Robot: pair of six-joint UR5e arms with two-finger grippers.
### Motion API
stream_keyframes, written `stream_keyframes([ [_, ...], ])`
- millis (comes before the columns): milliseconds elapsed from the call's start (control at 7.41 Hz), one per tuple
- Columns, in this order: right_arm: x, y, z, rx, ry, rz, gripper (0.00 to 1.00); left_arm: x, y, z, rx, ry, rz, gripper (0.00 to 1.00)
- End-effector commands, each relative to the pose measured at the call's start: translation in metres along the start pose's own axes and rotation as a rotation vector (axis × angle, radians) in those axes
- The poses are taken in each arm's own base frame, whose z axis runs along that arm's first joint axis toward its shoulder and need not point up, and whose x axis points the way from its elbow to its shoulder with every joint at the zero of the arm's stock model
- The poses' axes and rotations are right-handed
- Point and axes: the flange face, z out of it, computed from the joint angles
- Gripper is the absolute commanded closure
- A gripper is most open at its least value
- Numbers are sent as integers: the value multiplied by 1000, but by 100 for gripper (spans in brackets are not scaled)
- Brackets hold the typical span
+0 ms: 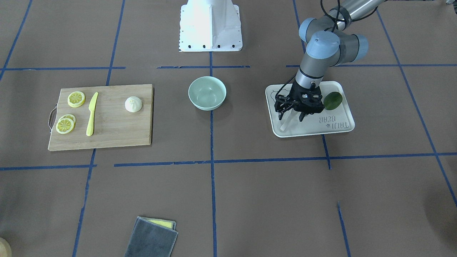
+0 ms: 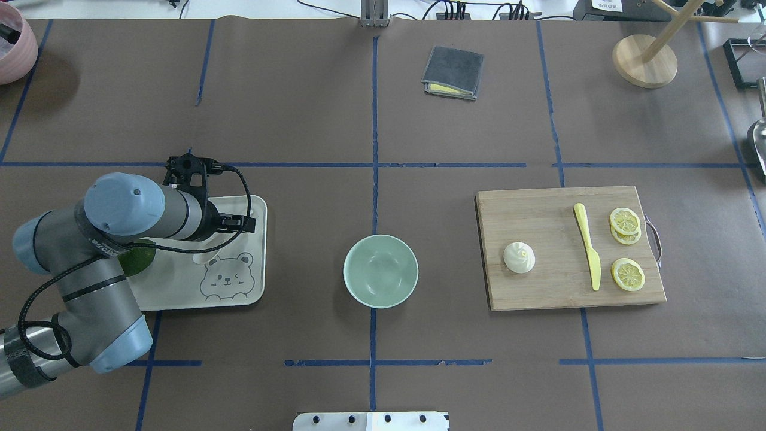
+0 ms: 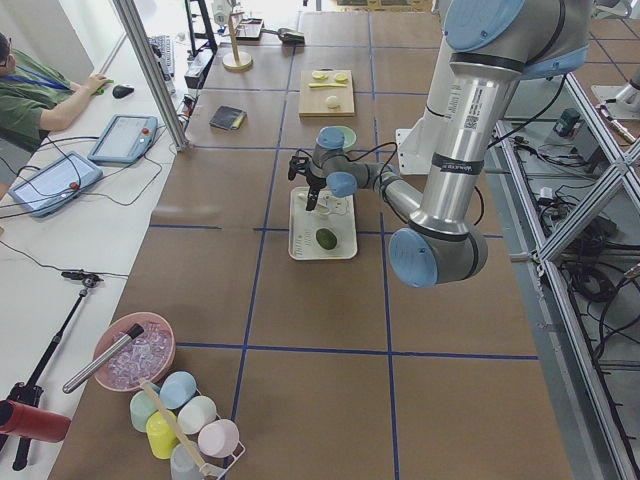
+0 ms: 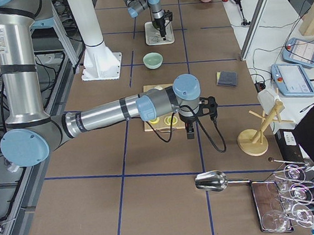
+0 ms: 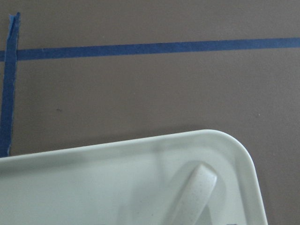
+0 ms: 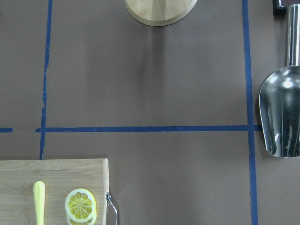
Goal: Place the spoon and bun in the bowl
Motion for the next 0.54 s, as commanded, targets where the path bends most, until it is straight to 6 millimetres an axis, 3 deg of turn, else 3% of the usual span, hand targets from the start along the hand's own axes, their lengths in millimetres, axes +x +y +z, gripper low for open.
stream_keyframes([
  [0, 0, 0, 0, -1, 1, 0, 0, 1, 1, 1, -4, -5, 0, 58],
  [135, -1, 0, 1, -2, 0, -3, 0, 2, 3, 2, -7, -4, 2, 60],
  [405, -2, 0, 2, -4, 0, -4, 0, -1, 4, 2, -9, -8, 1, 83],
])
